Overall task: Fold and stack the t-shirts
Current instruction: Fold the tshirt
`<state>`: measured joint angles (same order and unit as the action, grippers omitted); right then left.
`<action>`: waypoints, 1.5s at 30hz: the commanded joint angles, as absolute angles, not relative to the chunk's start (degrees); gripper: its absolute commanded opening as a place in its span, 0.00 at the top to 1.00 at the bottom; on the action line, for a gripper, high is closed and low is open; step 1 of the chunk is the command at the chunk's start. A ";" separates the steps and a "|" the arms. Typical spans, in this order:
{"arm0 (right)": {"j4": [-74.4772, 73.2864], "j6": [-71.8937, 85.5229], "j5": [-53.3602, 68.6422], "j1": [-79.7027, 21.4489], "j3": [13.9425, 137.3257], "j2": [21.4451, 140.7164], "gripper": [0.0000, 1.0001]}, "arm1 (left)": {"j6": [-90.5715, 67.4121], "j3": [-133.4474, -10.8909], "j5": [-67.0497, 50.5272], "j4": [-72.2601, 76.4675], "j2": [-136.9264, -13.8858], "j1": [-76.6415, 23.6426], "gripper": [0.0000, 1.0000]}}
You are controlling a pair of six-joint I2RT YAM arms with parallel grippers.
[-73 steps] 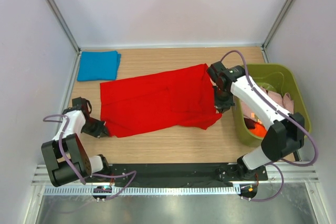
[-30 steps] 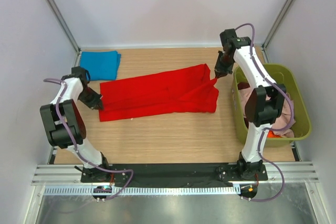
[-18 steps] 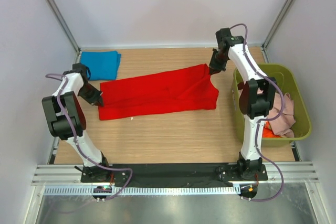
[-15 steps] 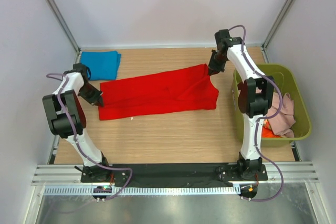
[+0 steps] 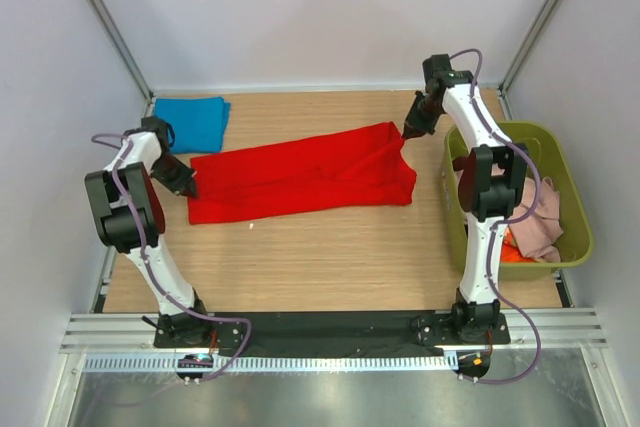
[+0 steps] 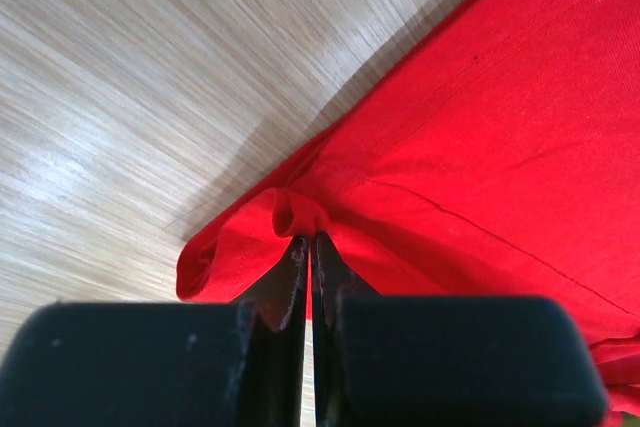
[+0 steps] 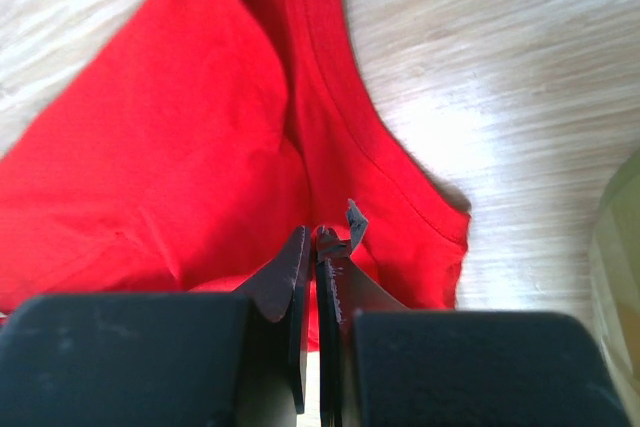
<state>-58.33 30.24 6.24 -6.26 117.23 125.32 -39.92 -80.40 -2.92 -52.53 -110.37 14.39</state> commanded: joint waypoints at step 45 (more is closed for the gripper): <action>-51.06 36.65 10.81 -4.22 123.49 134.03 0.99 | -40.43 -67.77 -9.41 -46.32 -98.26 10.55 0.70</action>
